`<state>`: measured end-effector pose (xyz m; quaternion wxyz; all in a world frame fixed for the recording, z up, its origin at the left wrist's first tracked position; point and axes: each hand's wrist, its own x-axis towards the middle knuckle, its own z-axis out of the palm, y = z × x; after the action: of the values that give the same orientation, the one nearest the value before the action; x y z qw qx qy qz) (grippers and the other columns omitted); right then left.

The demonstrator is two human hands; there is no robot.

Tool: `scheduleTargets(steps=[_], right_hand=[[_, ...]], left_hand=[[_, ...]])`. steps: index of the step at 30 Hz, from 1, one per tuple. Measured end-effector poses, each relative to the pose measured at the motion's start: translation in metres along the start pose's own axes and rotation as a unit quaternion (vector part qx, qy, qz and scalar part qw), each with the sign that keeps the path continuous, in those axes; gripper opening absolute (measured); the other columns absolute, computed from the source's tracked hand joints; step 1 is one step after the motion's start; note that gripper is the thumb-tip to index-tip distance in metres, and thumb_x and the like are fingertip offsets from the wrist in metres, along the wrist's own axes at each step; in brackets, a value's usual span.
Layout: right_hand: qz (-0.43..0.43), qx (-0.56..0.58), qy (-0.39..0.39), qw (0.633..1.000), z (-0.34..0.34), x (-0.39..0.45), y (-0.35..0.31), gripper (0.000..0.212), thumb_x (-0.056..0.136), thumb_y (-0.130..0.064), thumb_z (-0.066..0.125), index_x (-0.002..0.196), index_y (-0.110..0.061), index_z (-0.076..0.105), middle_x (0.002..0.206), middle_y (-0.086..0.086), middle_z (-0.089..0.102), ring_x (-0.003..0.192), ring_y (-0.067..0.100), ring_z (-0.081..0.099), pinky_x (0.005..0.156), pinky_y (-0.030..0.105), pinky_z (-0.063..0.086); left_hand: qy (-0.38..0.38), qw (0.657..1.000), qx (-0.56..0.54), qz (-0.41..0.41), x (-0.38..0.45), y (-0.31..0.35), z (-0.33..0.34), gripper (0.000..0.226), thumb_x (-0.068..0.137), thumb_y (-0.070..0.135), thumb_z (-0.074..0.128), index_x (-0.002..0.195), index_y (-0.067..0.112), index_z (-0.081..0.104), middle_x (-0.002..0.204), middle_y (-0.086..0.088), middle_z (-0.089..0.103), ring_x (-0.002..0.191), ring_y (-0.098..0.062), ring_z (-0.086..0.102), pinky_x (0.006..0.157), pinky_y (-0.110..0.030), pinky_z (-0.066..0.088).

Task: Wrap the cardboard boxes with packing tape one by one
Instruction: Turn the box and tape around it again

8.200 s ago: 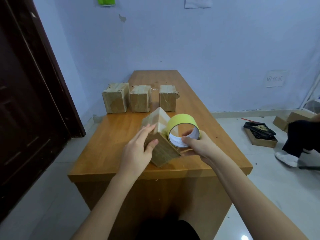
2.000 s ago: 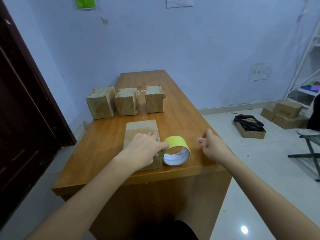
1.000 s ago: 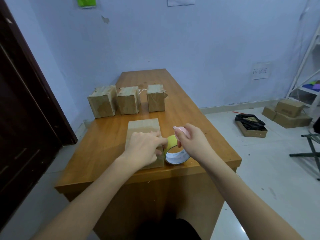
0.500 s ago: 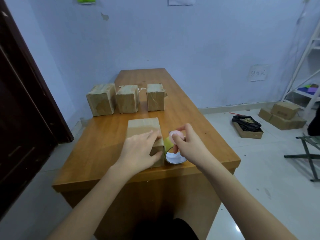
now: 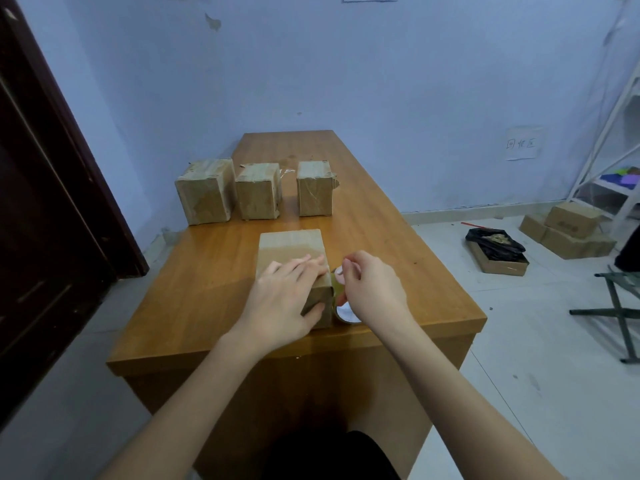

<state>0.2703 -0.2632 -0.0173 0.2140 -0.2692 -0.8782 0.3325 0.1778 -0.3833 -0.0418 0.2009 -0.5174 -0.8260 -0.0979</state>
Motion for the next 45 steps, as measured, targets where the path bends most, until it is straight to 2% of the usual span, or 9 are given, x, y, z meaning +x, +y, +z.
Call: scheduleTargets(steps=[11,16,18,21,25,31,36,41,45], right_hand=[[0.030,-0.106,-0.034,0.993,0.003,0.008,-0.016,0.031,0.104,-0.030,0.030,0.116,-0.015,0.055,0.106,0.006,0.063,0.083,0.023,0.053,0.068,0.032,0.042],[0.041,-0.039,-0.083,0.995,-0.007,0.011,-0.016,0.030,0.103,-0.024,0.032,0.110,-0.011,0.057,0.086,0.006,0.066,0.087,0.024,0.065,0.078,0.036,0.051],[0.044,-0.014,-0.094,0.994,-0.009,0.012,-0.016,0.029,0.102,-0.022,0.033,0.110,-0.010,0.058,0.087,0.008,0.067,0.088,0.026,0.065,0.082,0.039,0.053],[0.044,0.009,-0.102,0.994,-0.011,0.014,-0.013,0.029,0.101,-0.020,0.034,0.110,-0.008,0.059,0.094,0.013,0.066,0.087,0.029,0.064,0.076,0.038,0.053],[0.045,0.035,-0.111,0.992,-0.012,0.013,-0.009,0.029,0.099,-0.018,0.037,0.108,-0.005,0.061,0.086,0.012,0.063,0.080,0.030,0.060,0.065,0.037,0.046],[0.067,0.104,-0.127,0.984,-0.016,0.008,-0.002,0.030,0.100,-0.015,0.034,0.116,-0.006,0.057,0.099,0.018,0.069,0.063,0.019,0.051,0.046,0.023,0.033],[0.038,0.122,-0.112,0.985,-0.015,-0.002,0.007,0.027,0.101,-0.016,0.035,0.113,-0.007,0.058,0.067,-0.003,0.054,0.051,0.008,0.045,0.048,0.022,0.032],[0.021,0.135,-0.101,0.986,-0.015,-0.018,0.015,0.024,0.102,-0.020,0.037,0.110,-0.012,0.058,0.066,-0.008,0.048,0.054,0.005,0.045,0.045,0.017,0.032],[0.046,0.212,-0.125,0.968,-0.017,-0.031,0.017,0.022,0.102,-0.021,0.038,0.102,-0.016,0.060,0.060,-0.002,0.050,0.039,0.001,0.042,0.037,0.016,0.033]], left_hand=[[-0.015,1.000,-0.001,0.003,0.002,-0.002,0.000,0.062,0.084,0.039,0.061,0.139,0.022,0.037,0.145,0.008,0.039,0.136,-0.011,0.030,0.104,-0.030,0.027],[-0.015,1.000,0.001,-0.001,0.003,-0.002,0.001,0.060,0.084,0.039,0.059,0.137,0.022,0.038,0.144,0.008,0.041,0.135,-0.012,0.031,0.102,-0.031,0.028],[-0.016,1.000,0.001,-0.004,0.004,-0.002,0.002,0.061,0.084,0.039,0.060,0.138,0.023,0.037,0.144,0.008,0.041,0.134,-0.012,0.032,0.102,-0.031,0.028],[-0.016,1.000,0.000,-0.007,0.004,-0.003,0.003,0.061,0.084,0.038,0.061,0.138,0.023,0.036,0.144,0.008,0.040,0.134,-0.011,0.032,0.102,-0.031,0.027],[-0.015,1.000,-0.010,-0.015,0.005,-0.002,0.003,0.061,0.084,0.039,0.062,0.137,0.025,0.036,0.143,0.011,0.040,0.131,-0.010,0.033,0.101,-0.030,0.027],[-0.015,0.999,-0.017,-0.026,0.006,-0.001,0.002,0.061,0.082,0.039,0.064,0.136,0.026,0.037,0.142,0.014,0.040,0.128,-0.007,0.034,0.099,-0.028,0.026],[-0.017,0.999,-0.026,-0.036,0.007,0.000,0.002,0.063,0.082,0.040,0.065,0.135,0.026,0.036,0.141,0.013,0.041,0.128,-0.007,0.035,0.100,-0.028,0.026],[-0.020,0.999,-0.030,-0.036,0.007,0.000,0.002,0.063,0.082,0.039,0.065,0.136,0.027,0.035,0.141,0.012,0.041,0.128,-0.008,0.035,0.101,-0.029,0.027],[-0.019,0.999,-0.033,-0.034,0.005,-0.001,0.001,0.061,0.082,0.039,0.064,0.135,0.027,0.036,0.141,0.014,0.040,0.128,-0.007,0.035,0.101,-0.028,0.026]])
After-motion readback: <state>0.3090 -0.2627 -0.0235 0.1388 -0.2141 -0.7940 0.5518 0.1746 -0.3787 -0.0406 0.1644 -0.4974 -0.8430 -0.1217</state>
